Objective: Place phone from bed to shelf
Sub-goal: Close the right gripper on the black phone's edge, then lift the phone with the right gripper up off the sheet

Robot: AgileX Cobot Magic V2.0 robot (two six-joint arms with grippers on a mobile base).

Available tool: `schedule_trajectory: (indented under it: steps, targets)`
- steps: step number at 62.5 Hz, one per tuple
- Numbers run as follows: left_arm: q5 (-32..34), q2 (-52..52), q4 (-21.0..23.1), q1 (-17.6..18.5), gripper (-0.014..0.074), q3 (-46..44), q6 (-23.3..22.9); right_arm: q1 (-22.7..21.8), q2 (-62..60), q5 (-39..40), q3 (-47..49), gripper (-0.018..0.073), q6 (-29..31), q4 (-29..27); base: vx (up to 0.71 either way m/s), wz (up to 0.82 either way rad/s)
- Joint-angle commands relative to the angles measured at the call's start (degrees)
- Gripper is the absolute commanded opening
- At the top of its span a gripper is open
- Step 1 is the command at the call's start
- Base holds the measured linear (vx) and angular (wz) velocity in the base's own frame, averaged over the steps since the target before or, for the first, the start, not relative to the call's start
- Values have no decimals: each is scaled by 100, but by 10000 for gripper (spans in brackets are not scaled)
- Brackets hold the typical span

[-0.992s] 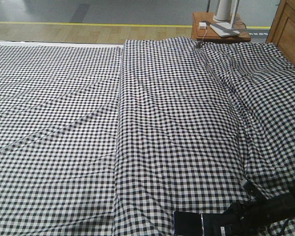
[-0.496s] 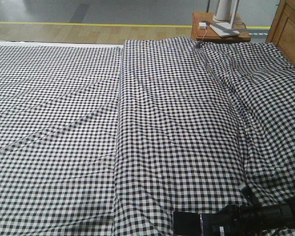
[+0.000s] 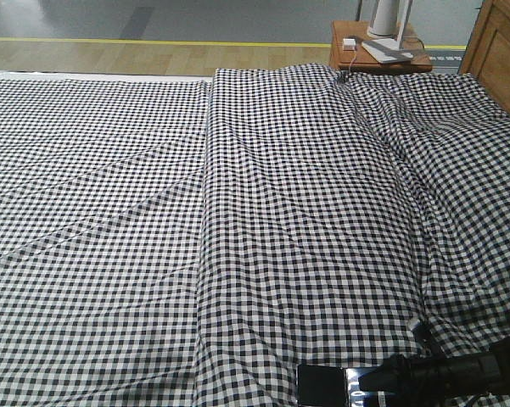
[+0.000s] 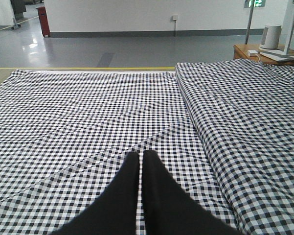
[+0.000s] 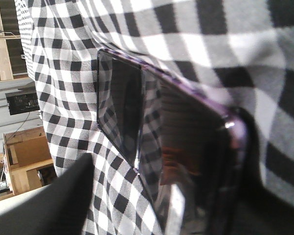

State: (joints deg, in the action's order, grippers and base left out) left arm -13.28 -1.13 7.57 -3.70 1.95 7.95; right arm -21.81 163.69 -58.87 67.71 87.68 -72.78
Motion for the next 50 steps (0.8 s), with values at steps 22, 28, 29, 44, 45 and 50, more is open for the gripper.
schedule_trajectory:
  steps: [22, 28, 29, 44, 45, 50]
  targets:
    - [418, -38, 36, -11, 1, 14, -22, 4, -405, -551, -7, -10, 322, 241, 0, 0]
    - [418, -38, 36, -11, 1, 14, -22, 3, -516, -551, -7, -10, 319, 241, 0, 0]
    - [418, -38, 36, -11, 1, 14, -22, 3, -544, -551, -7, -10, 319, 241, 0, 0]
    - [418, -38, 36, -11, 1, 14, -22, 3, -960, -709, -13, -7, 319, 243, 0, 0]
    - [418, -38, 36, -11, 1, 14, -22, 3, -985, -725, -13, -7, 319, 234, 0, 0]
    - [418, -38, 36, -11, 1, 14, -22, 3, -1103, -890, -13, -6, 319, 217, 0, 0]
